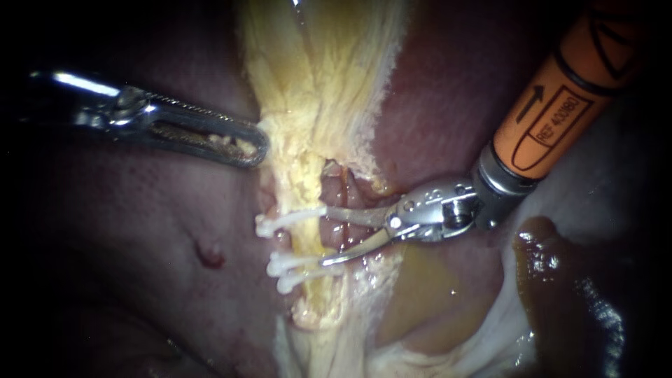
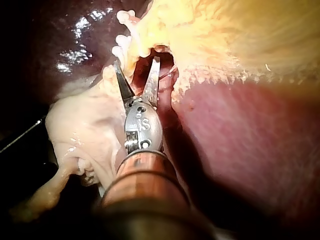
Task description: Go to the cutting position left tube
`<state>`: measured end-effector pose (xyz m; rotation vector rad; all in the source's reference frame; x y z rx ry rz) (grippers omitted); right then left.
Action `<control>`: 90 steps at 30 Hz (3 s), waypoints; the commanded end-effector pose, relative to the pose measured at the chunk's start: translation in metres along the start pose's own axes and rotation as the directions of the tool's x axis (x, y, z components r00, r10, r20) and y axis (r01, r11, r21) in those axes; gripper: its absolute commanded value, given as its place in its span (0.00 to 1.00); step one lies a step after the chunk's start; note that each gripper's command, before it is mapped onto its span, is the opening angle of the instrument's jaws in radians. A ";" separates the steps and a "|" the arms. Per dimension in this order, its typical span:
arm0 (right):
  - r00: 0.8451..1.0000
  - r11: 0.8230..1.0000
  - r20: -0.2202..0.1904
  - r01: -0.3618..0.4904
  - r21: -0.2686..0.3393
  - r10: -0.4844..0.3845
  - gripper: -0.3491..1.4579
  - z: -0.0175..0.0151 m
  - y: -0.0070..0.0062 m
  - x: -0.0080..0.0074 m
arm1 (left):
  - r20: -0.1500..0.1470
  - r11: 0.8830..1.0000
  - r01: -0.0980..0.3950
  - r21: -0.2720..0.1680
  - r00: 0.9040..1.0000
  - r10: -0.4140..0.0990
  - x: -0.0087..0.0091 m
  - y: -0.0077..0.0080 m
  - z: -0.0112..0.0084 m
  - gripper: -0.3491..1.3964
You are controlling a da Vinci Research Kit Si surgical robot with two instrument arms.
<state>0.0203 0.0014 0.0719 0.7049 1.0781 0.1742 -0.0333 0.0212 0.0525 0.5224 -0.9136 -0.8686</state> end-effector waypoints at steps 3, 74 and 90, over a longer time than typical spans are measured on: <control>1.000 1.000 -0.020 0.001 0.029 -0.001 0.99 0.0005 -0.0004 0.0006 | -0.001 1.000 0.000 0.002 1.000 0.000 0.0000 0.0000 0.0000 0.00; 0.988 0.982 -0.155 0.051 0.180 -0.023 0.97 0.0075 -0.0053 0.0083 | -0.002 1.000 0.001 0.006 1.000 -0.001 -0.0004 0.0017 0.0013 0.00; 0.988 0.982 -0.155 0.051 0.180 -0.023 0.97 0.0074 -0.0052 0.0082 | -0.002 1.000 0.001 0.006 1.000 -0.001 -0.0004 0.0017 0.0012 0.00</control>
